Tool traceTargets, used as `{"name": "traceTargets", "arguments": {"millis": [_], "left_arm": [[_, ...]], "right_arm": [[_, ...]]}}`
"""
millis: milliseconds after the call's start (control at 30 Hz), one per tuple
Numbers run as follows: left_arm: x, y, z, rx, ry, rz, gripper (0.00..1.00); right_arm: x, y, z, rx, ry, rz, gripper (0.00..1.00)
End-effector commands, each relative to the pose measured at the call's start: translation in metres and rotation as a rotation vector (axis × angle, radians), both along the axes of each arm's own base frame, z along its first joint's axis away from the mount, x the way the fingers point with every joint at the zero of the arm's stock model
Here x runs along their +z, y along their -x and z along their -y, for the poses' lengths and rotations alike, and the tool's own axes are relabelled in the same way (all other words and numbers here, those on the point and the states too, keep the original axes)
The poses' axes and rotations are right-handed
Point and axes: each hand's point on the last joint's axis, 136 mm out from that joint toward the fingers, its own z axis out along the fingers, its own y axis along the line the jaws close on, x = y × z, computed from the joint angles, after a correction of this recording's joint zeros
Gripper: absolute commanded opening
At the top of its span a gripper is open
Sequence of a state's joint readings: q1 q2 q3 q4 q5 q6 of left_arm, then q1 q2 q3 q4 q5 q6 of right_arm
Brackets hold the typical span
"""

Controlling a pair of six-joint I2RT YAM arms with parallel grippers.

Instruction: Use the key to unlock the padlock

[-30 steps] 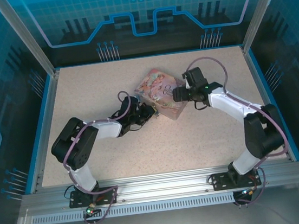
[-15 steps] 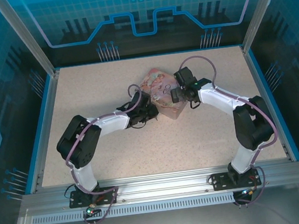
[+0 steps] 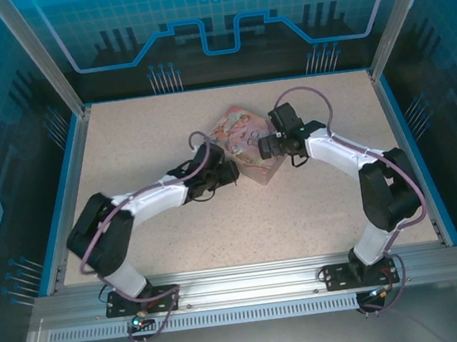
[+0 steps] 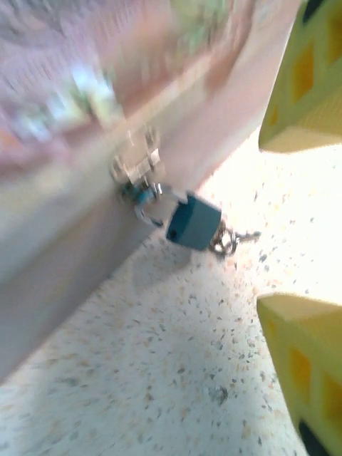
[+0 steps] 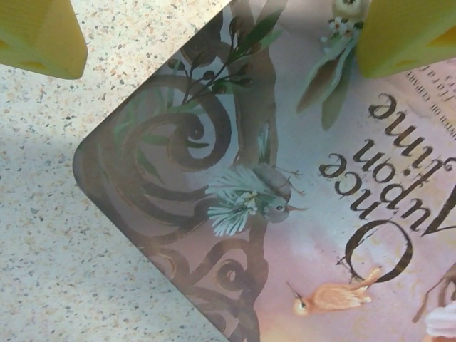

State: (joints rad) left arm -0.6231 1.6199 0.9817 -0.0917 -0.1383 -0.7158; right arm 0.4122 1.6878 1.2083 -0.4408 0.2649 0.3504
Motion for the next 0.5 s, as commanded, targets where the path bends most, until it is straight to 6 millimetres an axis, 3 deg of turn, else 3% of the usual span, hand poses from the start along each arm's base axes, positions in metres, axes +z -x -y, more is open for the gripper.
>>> {"name": "traceTargets", "arguments": {"millis": [0, 67, 233, 467], "left_arm": [[0.057, -0.008, -0.019, 0.011, 0.045, 0.119, 0.67], [0.075, -0.017, -0.034, 0.02, 0.1, 0.13, 0.76], [0.091, -0.05, -0.067, 0.054, 0.204, 0.128, 0.8], [0.086, -0.079, -0.096, 0.107, 0.263, 0.127, 0.81]], "right_arm": [[0.012, 0.012, 0.004, -0.034, -0.149, -0.028, 1.0], [0.011, 0.018, 0.008, -0.072, -0.261, -0.036, 1.0], [0.006, 0.016, -0.004, -0.085, -0.502, -0.072, 1.0], [-0.001, -0.023, -0.021, -0.054, -0.597, -0.094, 1.0]]}}
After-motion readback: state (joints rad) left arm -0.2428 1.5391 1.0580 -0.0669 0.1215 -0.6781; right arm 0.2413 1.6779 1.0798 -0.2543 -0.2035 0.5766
